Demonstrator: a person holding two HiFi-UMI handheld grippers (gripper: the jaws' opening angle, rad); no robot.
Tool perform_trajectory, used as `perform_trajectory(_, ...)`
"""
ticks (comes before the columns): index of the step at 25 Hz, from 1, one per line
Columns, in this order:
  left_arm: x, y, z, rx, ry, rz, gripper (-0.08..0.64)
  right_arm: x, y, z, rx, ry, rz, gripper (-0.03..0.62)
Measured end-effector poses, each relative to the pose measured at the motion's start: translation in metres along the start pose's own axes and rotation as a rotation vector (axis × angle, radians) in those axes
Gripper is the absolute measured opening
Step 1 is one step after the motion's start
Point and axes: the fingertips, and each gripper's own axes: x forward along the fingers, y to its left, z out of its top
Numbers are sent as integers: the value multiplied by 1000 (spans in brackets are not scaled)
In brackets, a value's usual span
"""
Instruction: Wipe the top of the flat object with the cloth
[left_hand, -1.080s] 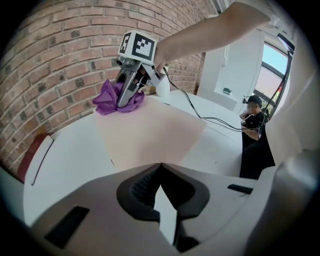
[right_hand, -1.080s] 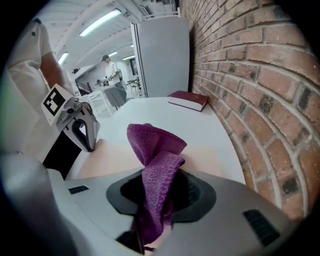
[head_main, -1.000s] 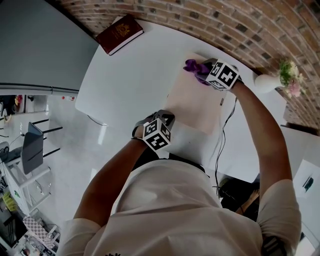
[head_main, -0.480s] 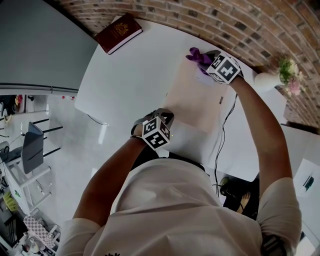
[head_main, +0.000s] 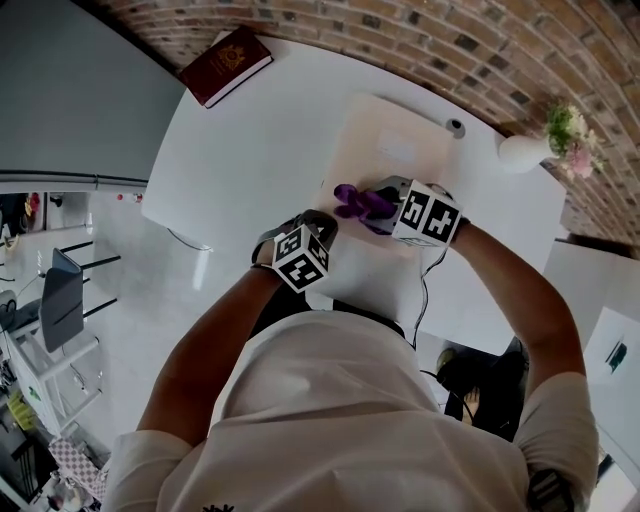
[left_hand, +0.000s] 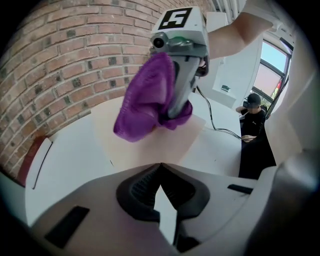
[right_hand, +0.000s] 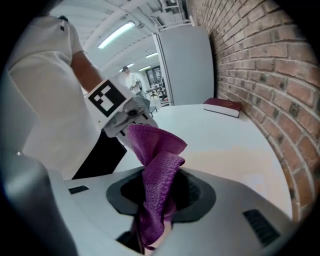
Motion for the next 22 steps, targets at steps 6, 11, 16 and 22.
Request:
perform_trajectory(6,1,-2,1,13,14,0,25,23,46,-18,-27,60,90,141)
perform_trajectory(11,2,-2,1,19,20,5,25,19,12,-27,-24,60,31,141)
perform_trajectory(16,1,-3,0,18,18,16,25,4,-28,-34,-18,82,-41,141)
perform_trajectory(22,1,-2,1,39,31,20,25,-20,-93,-47,15,109,-156,141)
